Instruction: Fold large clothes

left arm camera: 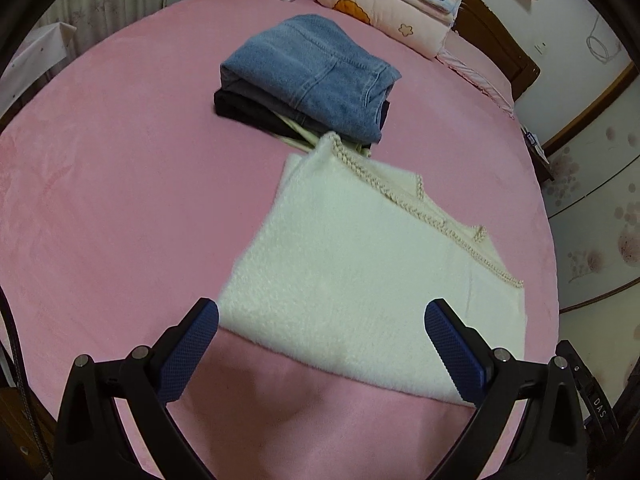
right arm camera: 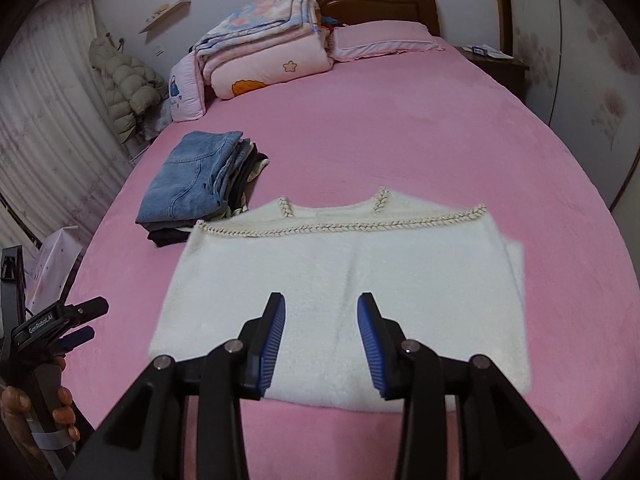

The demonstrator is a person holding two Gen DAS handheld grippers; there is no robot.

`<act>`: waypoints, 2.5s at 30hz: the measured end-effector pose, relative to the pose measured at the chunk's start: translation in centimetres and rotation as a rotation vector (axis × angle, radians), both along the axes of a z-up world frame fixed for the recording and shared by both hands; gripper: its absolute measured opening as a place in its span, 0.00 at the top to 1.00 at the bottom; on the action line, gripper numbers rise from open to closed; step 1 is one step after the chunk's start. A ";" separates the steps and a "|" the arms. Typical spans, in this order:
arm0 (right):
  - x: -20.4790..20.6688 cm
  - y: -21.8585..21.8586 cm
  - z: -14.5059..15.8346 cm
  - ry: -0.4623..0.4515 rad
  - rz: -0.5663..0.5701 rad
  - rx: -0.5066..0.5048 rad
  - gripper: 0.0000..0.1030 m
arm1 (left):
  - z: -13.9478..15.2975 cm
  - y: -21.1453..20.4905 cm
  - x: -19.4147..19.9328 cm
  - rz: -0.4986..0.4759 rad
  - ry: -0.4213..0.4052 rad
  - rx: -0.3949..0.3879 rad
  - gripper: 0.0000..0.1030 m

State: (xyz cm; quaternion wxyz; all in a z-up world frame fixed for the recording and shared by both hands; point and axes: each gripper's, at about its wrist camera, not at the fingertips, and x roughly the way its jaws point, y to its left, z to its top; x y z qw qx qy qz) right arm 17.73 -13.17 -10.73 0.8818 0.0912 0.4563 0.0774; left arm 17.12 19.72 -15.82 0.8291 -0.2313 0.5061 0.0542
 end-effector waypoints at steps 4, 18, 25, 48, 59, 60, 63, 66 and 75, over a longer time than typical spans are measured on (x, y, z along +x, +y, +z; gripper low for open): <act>0.0 1.0 -2.5 0.028 -0.001 -0.007 0.64 | -3.5 -0.1 -1.0 0.007 -0.017 -0.092 0.01; 1.0 4.1 -10.7 0.094 0.033 0.012 0.64 | -16.8 -1.3 -1.9 0.046 -0.036 -0.320 0.01; 1.8 4.1 -13.3 0.101 0.021 0.051 0.64 | -17.4 -0.6 1.7 0.032 -0.232 -0.334 0.01; 5.2 6.4 -17.7 0.023 0.102 -0.140 0.97 | -6.2 -6.2 6.2 -0.214 -0.439 -0.052 0.82; 5.8 -3.9 -16.2 0.135 0.029 0.328 1.00 | -0.3 -22.0 5.5 -0.644 -0.615 -0.066 0.82; 4.7 -5.8 -15.1 0.108 -0.013 0.316 1.00 | -0.6 -23.9 5.4 -0.687 -0.615 -0.074 0.82; 1.0 -11.5 -13.3 0.068 -0.139 0.283 1.00 | -3.3 -29.2 5.6 -0.778 -0.561 -0.081 0.82; -2.8 -16.1 -13.0 0.077 -0.247 0.170 1.00 | -7.8 -34.5 5.7 -0.855 -0.436 -0.006 0.81; -7.9 -21.2 -14.3 0.156 -0.418 0.169 0.99 | -10.8 -38.9 3.5 -0.980 -0.336 0.070 0.25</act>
